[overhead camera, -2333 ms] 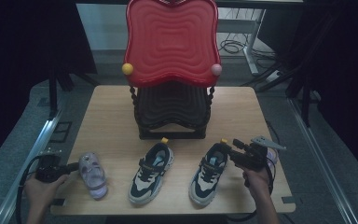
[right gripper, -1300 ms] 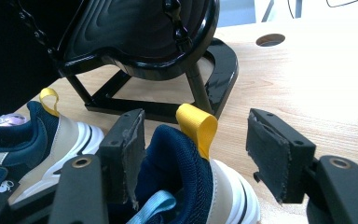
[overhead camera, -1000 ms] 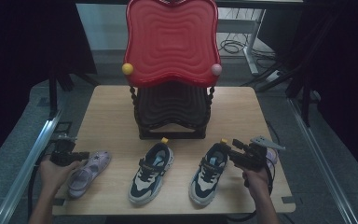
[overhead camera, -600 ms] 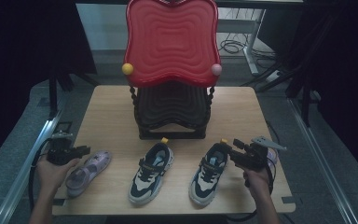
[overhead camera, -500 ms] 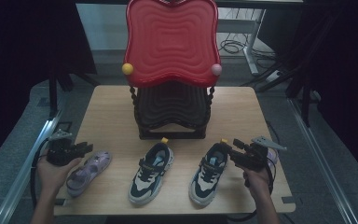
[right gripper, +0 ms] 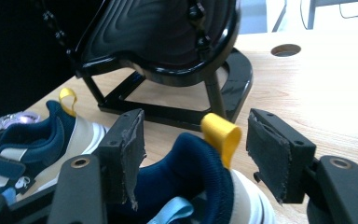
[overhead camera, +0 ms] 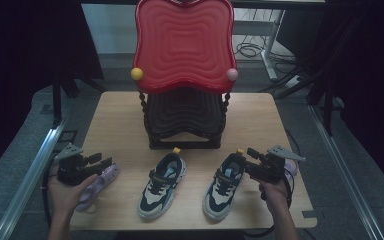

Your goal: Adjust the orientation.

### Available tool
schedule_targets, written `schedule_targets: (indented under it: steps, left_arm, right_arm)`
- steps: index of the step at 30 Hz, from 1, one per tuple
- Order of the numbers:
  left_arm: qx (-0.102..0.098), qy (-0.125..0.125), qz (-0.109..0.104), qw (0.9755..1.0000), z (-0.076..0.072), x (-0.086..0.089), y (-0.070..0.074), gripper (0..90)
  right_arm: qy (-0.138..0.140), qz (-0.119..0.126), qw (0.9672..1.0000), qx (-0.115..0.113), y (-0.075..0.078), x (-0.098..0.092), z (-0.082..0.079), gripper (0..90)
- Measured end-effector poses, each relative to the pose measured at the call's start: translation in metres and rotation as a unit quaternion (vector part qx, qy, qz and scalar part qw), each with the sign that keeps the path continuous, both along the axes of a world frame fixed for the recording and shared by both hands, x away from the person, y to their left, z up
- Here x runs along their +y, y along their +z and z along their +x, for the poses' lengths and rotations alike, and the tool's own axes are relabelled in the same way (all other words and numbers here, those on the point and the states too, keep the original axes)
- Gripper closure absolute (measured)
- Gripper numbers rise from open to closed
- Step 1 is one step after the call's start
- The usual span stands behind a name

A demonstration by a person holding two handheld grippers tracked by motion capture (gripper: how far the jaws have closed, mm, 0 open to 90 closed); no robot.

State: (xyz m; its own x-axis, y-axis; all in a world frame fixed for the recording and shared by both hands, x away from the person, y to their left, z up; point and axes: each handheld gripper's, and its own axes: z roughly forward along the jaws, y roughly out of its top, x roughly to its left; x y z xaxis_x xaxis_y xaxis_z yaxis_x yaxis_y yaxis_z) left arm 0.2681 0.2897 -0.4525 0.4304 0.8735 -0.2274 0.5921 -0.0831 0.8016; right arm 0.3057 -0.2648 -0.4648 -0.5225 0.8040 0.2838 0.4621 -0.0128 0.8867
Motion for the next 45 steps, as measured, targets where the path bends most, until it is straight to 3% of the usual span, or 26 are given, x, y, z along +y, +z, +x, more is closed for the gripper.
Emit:
schedule_targets:
  steps: [9, 13, 19, 20, 22, 26, 31, 34, 38, 41, 45]
  left_arm:
    - [0.009, -0.015, -0.004, 0.9998, 0.000, 0.000, -0.002, 46.1]
    - [0.012, -0.025, 0.001, 0.9996, -0.001, -0.003, -0.003, 46.1]
    - [0.012, -0.027, -0.003, 0.9995, -0.008, -0.002, -0.005, 45.8]
    - [0.011, -0.029, -0.018, 0.9993, -0.012, -0.002, -0.006, 45.4]
    - [0.007, -0.028, -0.027, 0.9992, -0.014, -0.003, -0.006, 44.8]
    - [-0.006, -0.020, -0.022, 0.9995, -0.017, -0.006, -0.005, 43.1]
    - [-0.002, -0.024, -0.025, 0.9994, -0.017, -0.009, -0.008, 44.7]
    - [0.001, -0.017, -0.027, 0.9995, -0.017, -0.009, -0.009, 40.8]
    - [-0.002, -0.015, -0.024, 0.9996, -0.018, -0.008, -0.008, 38.9]
    - [-0.003, -0.015, -0.022, 0.9996, -0.018, -0.007, -0.008, 38.4]
    - [0.000, -0.012, -0.020, 0.9997, -0.017, -0.004, -0.009, 37.8]
  right_arm:
    - [0.007, -0.028, 0.9996, -0.004, 0.002, 0.012, -0.001, 36.6]
    - [0.000, -0.020, 0.9998, 0.005, 0.003, 0.013, -0.006, 36.5]
    - [0.004, -0.021, 0.9997, -0.009, 0.000, 0.013, -0.014, 35.7]
    - [0.008, -0.021, 0.9997, -0.013, -0.001, 0.012, -0.015, 35.7]
    - [0.014, -0.018, 0.9995, -0.020, -0.001, 0.010, -0.017, 37.1]
    - [0.020, -0.024, 0.9991, -0.030, 0.001, 0.003, -0.023, 42.0]
    - [0.049, -0.025, 0.9972, -0.050, 0.004, -0.007, -0.028, 49.7]
    - [0.047, -0.046, 0.9964, -0.053, 0.004, -0.013, -0.029, 60.1]
    - [0.051, -0.057, 0.9956, -0.055, 0.004, -0.027, -0.031, 76.0]
    - [0.040, -0.067, 0.9954, -0.057, 0.003, -0.040, -0.033, 82.7]
    - [0.018, -0.080, 0.9951, -0.054, 0.002, -0.054, -0.036, 85.3]
